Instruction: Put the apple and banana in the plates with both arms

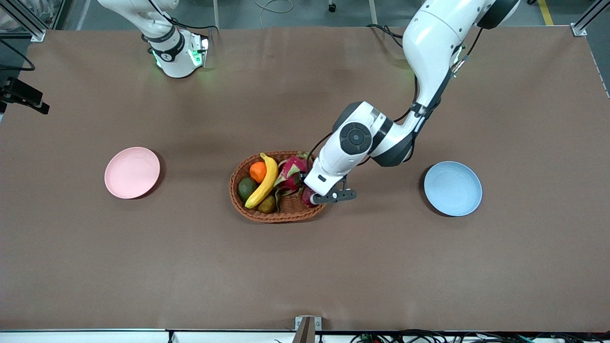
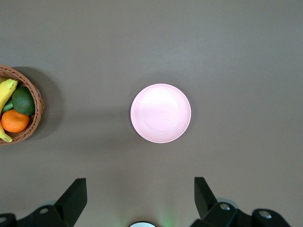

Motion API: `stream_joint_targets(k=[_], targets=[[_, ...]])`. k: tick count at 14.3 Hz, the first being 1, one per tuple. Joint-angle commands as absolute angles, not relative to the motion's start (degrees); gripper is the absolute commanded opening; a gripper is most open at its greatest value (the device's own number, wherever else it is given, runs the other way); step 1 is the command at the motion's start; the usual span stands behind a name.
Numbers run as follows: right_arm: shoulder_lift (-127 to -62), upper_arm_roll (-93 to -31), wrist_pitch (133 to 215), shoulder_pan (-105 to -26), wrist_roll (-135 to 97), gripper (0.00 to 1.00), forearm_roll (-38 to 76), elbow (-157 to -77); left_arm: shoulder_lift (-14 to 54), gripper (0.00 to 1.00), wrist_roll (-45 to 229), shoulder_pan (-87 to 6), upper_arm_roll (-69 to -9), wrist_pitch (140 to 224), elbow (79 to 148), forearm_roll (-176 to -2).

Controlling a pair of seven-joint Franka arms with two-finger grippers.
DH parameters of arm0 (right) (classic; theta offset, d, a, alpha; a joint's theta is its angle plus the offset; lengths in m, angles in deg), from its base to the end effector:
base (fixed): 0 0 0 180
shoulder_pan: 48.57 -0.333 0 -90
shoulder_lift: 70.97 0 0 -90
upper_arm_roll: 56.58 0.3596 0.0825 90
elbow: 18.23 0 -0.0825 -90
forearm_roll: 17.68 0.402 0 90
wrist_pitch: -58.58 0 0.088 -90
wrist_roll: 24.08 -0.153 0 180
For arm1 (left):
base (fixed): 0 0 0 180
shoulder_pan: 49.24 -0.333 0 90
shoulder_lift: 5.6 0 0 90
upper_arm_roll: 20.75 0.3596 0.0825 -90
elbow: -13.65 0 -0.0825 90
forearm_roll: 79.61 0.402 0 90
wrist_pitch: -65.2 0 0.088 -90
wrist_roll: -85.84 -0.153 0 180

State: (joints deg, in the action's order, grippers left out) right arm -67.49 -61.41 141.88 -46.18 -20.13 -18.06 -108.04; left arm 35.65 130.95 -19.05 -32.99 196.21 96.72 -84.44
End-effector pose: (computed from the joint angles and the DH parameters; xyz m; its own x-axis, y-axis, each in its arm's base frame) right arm 0.5317 -0.0700 0.6474 0.9970 -0.0572 -0.0531 -0.0574 -0.9983 -0.0022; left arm 0.5955 -0.5100 0.2592 0.9864 0.1506 -0.0653 0.1617 -0.9596 0.2301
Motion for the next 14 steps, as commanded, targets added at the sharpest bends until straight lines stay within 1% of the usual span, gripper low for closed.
stream_joint_targets(k=[1, 4, 7, 8, 13, 14], targets=[[-66.9, -60.9, 141.8, -45.1, -19.8, 1.0, -18.9, -108.6, 37.3, 1.0, 132.5, -15.3, -29.3, 196.4, 94.8, -83.1], [-66.9, -60.9, 141.8, -45.1, -19.7, 1.0, -18.9, -108.6, 38.9, 1.0, 132.5, -14.1, -28.4, 199.8, 94.8, -83.0], [-66.9, -60.9, 142.0, -45.1, -19.7, 1.0, -18.9, -108.5, 39.7, 1.0, 132.5, -13.6, -28.0, 200.3, 94.8, -81.9], [-66.9, -60.9, 142.2, -45.1, -19.7, 1.0, -18.9, -108.3, 39.7, 0.96, 132.5, -13.6, -27.5, 200.3, 94.8, -81.8], [-67.8, -61.1, 142.3, -44.6, -20.1, 1.0, -19.7, -106.9, 39.8, 0.89, 132.5, -13.6, -26.5, 200.5, 94.7, -81.9], [-69.8, -61.0, 142.3, -44.1, -20.2, 1.0, -19.6, -107.0, 39.8, 0.89, 132.5, -13.6, -26.5, 201.2, 94.8, -81.8]])
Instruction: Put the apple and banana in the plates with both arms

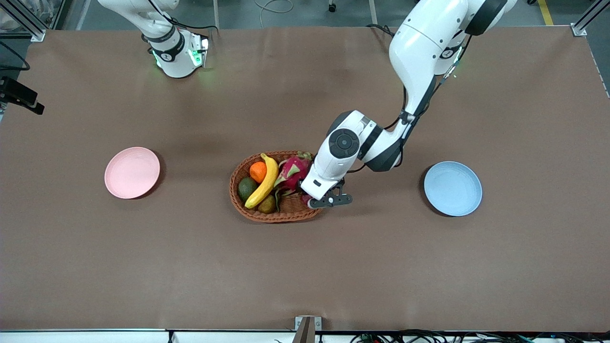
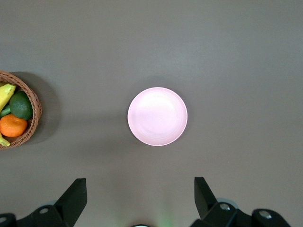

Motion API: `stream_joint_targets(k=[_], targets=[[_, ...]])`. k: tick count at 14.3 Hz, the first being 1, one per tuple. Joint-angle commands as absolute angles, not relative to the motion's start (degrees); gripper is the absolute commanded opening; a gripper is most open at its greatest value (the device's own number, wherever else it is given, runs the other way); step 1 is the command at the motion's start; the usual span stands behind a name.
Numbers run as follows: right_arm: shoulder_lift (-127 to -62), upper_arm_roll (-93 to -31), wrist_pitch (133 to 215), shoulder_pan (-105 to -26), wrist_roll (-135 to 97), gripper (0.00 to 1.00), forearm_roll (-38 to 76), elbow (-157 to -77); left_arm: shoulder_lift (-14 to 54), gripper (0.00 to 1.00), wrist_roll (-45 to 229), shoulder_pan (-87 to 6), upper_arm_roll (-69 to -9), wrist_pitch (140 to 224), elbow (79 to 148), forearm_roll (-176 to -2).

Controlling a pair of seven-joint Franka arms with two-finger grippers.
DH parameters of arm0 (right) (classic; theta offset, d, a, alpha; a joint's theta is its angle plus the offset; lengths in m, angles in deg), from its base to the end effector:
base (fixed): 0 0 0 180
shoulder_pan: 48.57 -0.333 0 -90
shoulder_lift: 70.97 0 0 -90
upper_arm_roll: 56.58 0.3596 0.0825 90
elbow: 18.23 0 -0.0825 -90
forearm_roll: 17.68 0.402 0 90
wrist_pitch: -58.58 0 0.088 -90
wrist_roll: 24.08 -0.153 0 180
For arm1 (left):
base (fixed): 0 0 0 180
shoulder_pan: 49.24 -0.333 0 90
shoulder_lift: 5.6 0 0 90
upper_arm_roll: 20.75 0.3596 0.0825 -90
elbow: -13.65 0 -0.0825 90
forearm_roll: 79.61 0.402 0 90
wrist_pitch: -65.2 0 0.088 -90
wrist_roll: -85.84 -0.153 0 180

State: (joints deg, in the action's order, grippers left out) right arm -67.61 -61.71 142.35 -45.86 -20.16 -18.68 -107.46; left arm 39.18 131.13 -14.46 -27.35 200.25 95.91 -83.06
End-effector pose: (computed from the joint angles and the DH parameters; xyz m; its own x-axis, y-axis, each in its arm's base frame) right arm 0.5331 -0.0779 0.6518 0.9969 -0.0698 -0.0376 -0.0695 -0.9975 0.0096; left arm 0.6031 -0.5124 0.2179 0.9891 0.1469 0.0053 0.1433 -0.9716 0.1885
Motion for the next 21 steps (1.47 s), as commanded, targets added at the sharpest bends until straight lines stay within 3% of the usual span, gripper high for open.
stream_joint_targets(k=[1, 4, 9, 11, 14, 17, 21], targets=[[-71.7, -61.0, 142.0, -43.9, -19.9, 1.0, -19.6, -106.2, 40.3, 0.89, 132.5, -13.5, -26.5, 201.6, 94.8, -81.8], [-73.8, -61.0, 143.2, -43.0, -19.6, 1.0, -19.3, -105.8, 40.9, 0.87, 132.6, -12.9, -26.5, 202.0, 94.7, -81.9], [-79.3, -60.7, 149.4, -43.8, -15.1, 1.0, -23.1, -106.3, 40.6, 0.55, 134.3, -12.3, -26.5, 202.0, 94.8, -81.9], [-79.4, -60.5, 150.8, -44.3, -18.1, 1.0, -22.3, -108.6, 40.1, 0.47, 135.0, -12.3, -26.5, 201.6, 94.8, -81.9], [-79.5, -60.5, 155.2, -48.3, -31.9, 1.0, -15.7, -113.5, 38.1, 0.46, 135.2, -12.5, -26.5, 201.0, 94.8, -82.0], [-79.5, -60.4, 156.0, -57.9, -48.8, 1.0, -15.5, -113.5, 35.4, 0.45, 135.1, -13.1, -26.5, 198.0, 94.8, -82.1], [-83.2, -60.4, 164.3, -72.4, -74.2, 1.0, -14.2, -113.4, 31.2, 0.45, 135.1, -15.0, -26.5, 192.7, 95.0, -81.9]])
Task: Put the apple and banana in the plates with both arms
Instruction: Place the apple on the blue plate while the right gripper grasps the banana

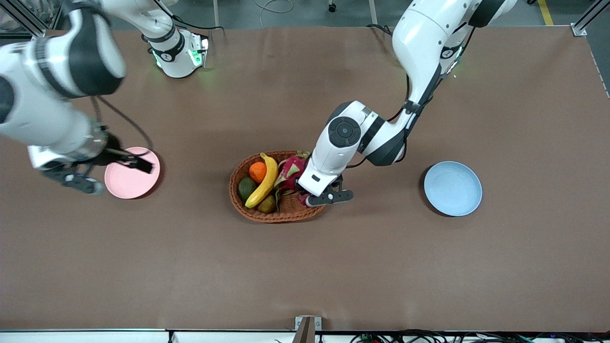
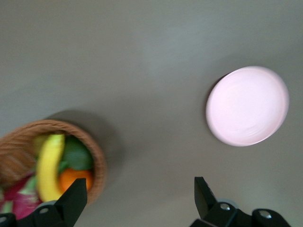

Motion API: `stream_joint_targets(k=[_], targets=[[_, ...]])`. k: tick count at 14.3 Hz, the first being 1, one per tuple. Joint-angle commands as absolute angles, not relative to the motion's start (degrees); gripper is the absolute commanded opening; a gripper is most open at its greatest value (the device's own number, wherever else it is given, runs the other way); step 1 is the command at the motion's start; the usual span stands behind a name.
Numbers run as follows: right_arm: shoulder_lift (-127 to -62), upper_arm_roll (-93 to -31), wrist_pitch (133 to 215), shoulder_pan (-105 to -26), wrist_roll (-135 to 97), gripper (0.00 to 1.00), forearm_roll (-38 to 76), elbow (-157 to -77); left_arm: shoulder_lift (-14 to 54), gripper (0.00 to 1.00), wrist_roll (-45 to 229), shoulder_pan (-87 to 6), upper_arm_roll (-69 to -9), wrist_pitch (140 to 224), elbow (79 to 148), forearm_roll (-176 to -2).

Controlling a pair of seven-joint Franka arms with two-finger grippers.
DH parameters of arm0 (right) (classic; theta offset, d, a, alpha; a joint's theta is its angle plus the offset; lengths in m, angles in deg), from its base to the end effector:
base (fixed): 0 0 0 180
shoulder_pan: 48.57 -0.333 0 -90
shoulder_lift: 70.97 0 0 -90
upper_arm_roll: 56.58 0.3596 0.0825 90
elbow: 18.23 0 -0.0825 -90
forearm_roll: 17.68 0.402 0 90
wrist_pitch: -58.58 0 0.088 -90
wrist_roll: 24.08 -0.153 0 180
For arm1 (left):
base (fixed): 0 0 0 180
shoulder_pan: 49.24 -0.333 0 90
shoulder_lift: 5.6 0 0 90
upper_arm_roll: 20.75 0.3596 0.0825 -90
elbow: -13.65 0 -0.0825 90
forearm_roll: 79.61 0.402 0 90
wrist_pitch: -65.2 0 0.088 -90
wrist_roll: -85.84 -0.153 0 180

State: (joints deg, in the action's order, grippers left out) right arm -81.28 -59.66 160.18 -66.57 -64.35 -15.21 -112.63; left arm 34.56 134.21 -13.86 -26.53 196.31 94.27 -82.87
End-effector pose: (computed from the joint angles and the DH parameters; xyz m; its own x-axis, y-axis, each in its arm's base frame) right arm 0.6114 0.1710 0.4924 0.8979 -0.4359 -0.0620 -0.4361 -0.8998 0.0105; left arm 0.6081 -0.5148 0.2874 0.9810 0.1912 0.0333 0.1803 -0.9612 0.2086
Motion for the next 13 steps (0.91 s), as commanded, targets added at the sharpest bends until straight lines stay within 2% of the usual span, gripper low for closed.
stream_joint_targets(k=[1, 5, 8, 10, 13], targets=[[-84.9, -60.4, 167.0, -74.9, -78.3, 1.0, -12.9, -113.3, 29.9, 0.45, 135.1, -15.8, -26.5, 190.6, 95.3, -81.9], [-92.6, -60.4, 179.0, -83.6, -92.7, 1.0, -8.6, -113.3, 22.6, 0.45, 133.7, -22.1, -26.5, 180.9, 99.1, -81.7], [-98.3, -60.5, 186.6, -88.4, -98.6, 0.99, -8.4, -113.3, 15.3, 0.45, 128.9, -27.9, -26.5, 180.7, 109.1, -81.6], [-100.8, -60.5, 189.2, -88.9, -98.7, 0.98, -8.5, -113.4, 11.6, 0.46, 124.0, -31.9, -26.5, 180.7, 114.3, -79.9], [-104.3, -60.6, 192.2, -89.3, -98.4, 0.98, -8.9, -113.5, 9.4, 0.46, 114.6, -38.8, -26.5, 180.8, 120.0, -79.1]])
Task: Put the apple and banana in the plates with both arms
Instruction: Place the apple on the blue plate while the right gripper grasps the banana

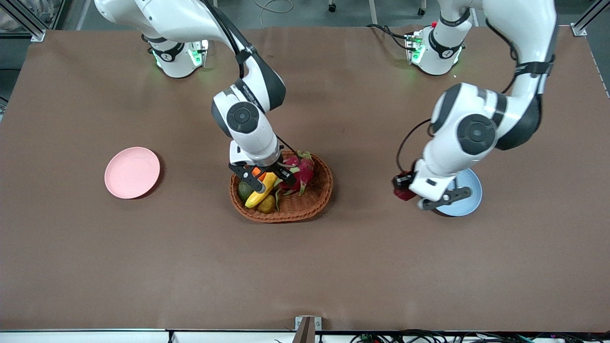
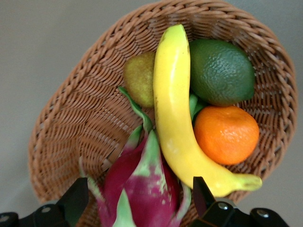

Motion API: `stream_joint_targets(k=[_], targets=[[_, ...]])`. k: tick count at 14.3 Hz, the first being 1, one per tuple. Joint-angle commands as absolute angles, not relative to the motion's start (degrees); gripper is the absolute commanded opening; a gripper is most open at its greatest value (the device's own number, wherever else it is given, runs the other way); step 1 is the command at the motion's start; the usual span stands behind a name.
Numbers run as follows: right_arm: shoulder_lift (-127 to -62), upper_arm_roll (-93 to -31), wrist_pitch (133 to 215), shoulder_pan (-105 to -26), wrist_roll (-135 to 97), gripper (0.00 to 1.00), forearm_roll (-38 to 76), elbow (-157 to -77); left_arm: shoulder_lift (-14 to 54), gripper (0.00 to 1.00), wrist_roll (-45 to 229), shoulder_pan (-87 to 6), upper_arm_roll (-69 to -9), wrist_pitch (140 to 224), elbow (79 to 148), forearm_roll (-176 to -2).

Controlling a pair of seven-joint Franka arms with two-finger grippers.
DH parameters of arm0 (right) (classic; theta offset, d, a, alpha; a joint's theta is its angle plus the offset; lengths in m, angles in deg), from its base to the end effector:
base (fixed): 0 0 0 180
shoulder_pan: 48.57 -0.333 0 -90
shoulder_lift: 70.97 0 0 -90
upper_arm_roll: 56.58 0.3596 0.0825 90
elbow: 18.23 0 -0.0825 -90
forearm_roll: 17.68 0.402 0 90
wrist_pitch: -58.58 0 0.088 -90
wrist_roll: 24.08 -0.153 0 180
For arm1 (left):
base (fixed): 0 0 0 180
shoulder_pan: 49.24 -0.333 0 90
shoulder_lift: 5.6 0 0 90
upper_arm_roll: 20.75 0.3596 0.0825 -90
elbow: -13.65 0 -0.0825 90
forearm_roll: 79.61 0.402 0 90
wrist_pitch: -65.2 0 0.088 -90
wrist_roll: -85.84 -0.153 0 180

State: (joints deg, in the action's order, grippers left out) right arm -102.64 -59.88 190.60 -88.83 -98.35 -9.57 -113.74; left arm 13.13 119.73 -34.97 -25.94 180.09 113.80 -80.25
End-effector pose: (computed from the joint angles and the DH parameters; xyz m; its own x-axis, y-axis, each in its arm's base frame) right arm 0.5760 0.4487 0.2743 0.7448 -0.6648 -0.0570 -0.6668 -0.7383 -0.1019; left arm 0.6257 -0.2179 0.3672 0.9632 0.2572 -0.0785 0.2575 -0.9663 -0.0059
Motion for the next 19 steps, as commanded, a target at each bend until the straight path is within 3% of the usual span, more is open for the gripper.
stream_joint_targets(k=[1, 13, 17, 18, 19], targets=[[-105.3, -60.6, 193.2, -89.4, -98.4, 0.98, -9.0, -113.5, 9.2, 0.46, 111.8, -40.8, -26.5, 181.1, 121.4, -78.3], [-106.7, -61.0, 193.8, -85.8, -94.0, 0.94, -13.0, -113.3, 14.3, 0.46, 100.1, -51.9, -26.6, 199.2, 134.1, -73.5], [-107.0, -61.0, 194.1, -86.2, -93.5, 0.71, -13.1, -113.4, 15.2, 0.47, 99.3, -52.3, -26.6, 199.3, 134.2, -73.4], [-107.1, -61.0, 194.1, -86.2, -93.5, 0.61, -13.1, -113.4, 15.2, 0.53, 99.3, -52.3, -26.6, 199.3, 134.2, -73.4], [-107.1, -61.0, 194.1, -86.2, -93.5, 0.53, -13.1, -113.5, 15.2, 0.76, 99.2, -52.4, -26.6, 199.3, 134.2, -73.5]])
